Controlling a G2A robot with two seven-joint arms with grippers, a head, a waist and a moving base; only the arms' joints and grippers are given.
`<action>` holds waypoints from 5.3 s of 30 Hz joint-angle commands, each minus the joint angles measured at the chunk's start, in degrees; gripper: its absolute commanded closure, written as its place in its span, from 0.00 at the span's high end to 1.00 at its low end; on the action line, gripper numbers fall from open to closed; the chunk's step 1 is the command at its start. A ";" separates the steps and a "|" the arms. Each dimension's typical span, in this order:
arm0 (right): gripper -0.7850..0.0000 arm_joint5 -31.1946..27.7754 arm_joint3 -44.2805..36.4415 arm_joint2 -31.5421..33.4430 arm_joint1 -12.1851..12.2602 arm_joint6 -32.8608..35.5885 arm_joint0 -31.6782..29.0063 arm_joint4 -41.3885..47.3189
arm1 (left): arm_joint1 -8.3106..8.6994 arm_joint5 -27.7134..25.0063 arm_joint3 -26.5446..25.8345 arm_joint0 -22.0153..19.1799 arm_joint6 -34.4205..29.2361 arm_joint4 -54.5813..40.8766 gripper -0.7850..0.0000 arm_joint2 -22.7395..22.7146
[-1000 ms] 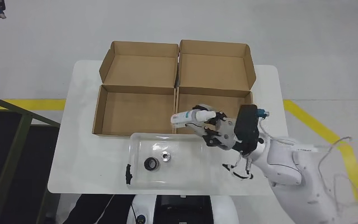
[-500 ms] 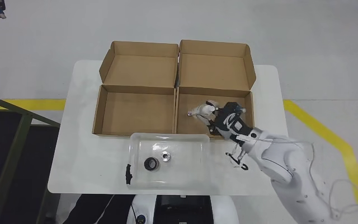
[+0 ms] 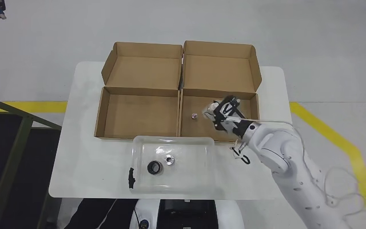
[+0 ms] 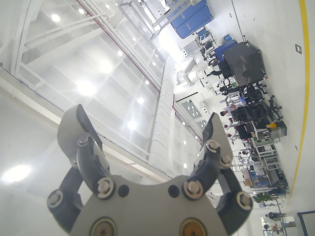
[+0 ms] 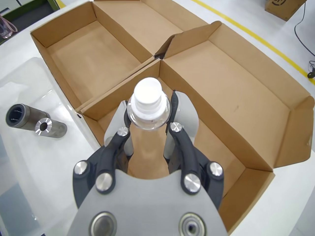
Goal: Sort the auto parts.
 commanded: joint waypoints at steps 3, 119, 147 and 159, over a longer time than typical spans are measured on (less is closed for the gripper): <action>0.00 0.87 2.42 -1.43 -0.36 0.63 1.44 -0.47 | 0.00 0.00 0.00 0.00 0.00 0.00 1.00 0.00; 0.86 -8.03 5.90 -30.99 -7.48 16.83 9.78 -7.86 | 0.00 0.00 0.00 0.00 0.00 0.00 1.00 0.00; 0.00 -8.53 8.69 -30.05 -8.79 16.92 10.28 -7.25 | 0.00 0.00 0.00 0.00 0.00 0.00 1.00 0.00; 0.00 -9.69 -3.45 -23.19 -6.38 19.39 3.76 -6.62 | 0.00 0.00 0.00 0.00 0.00 0.00 1.00 0.00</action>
